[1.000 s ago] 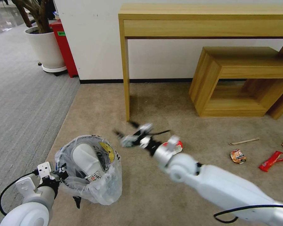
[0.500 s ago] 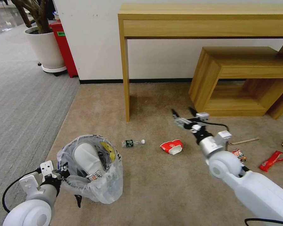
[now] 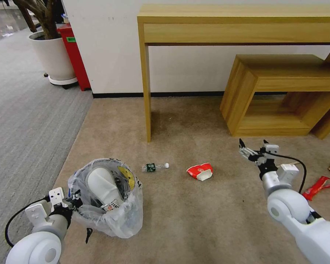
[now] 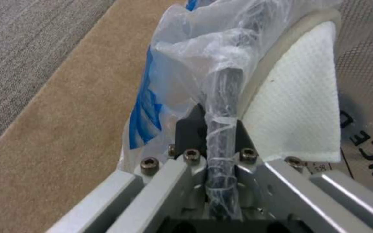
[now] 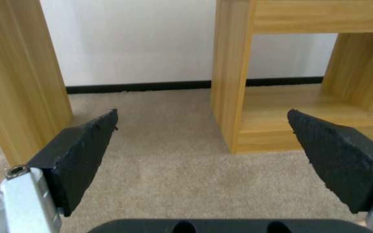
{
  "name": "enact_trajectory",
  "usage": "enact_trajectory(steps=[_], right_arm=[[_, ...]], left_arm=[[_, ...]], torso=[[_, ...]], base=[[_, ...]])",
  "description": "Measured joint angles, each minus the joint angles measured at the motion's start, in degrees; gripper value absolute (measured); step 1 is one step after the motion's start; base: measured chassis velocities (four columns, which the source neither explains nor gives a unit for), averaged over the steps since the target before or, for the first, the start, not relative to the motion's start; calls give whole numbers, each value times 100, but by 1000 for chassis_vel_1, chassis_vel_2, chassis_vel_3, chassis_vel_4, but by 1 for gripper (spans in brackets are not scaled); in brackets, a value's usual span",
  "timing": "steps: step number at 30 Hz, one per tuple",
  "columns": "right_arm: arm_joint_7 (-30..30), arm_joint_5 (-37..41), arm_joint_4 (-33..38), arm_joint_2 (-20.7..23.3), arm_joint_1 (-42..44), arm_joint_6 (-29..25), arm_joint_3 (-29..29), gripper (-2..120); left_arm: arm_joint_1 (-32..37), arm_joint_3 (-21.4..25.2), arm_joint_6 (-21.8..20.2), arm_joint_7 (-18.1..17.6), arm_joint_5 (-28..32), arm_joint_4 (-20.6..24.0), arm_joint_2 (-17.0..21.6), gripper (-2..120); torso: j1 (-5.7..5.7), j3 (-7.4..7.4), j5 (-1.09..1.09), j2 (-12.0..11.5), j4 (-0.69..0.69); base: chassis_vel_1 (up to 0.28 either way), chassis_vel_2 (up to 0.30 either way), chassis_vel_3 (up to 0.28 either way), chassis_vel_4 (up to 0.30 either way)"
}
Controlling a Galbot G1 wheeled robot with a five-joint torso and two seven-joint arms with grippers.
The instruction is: Pick up the trash bin and place the garbage on the floor into it.
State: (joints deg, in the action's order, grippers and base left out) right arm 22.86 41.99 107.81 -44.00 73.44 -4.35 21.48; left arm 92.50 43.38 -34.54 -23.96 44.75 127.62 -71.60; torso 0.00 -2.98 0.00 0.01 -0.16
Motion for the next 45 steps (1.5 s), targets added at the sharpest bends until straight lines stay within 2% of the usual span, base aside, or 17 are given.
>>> enact_trajectory(steps=[16,19,24,37,45], right_arm=[[-256,-378,151,-289,599,-186,350,100],[-670,-610,299,-334,819,-292,331,100],[-997,-946,319,-383,1022,-494,268,100],[-1085,-1532,360,-915,1047,-598,-28,100],[-1101,-1680,280,-1066,993,-624,-50,100]], left_arm=[[71,-13,58,47,-70,-23,31,1],[40,-46,59,51,-96,-37,-13,1],[26,-67,62,56,-142,-48,-65,1],[-39,-76,87,105,-281,-104,-208,1],[-75,-82,105,129,-340,-152,-240,1]], torso=[[0,0,-1,0,1],[0,-1,-1,0,0],[0,0,-1,0,0],[0,0,-1,0,1],[0,0,-1,0,1]], base=[[0,0,0,0],[0,0,0,0],[0,0,0,0],[0,0,0,0],[0,0,0,0]])
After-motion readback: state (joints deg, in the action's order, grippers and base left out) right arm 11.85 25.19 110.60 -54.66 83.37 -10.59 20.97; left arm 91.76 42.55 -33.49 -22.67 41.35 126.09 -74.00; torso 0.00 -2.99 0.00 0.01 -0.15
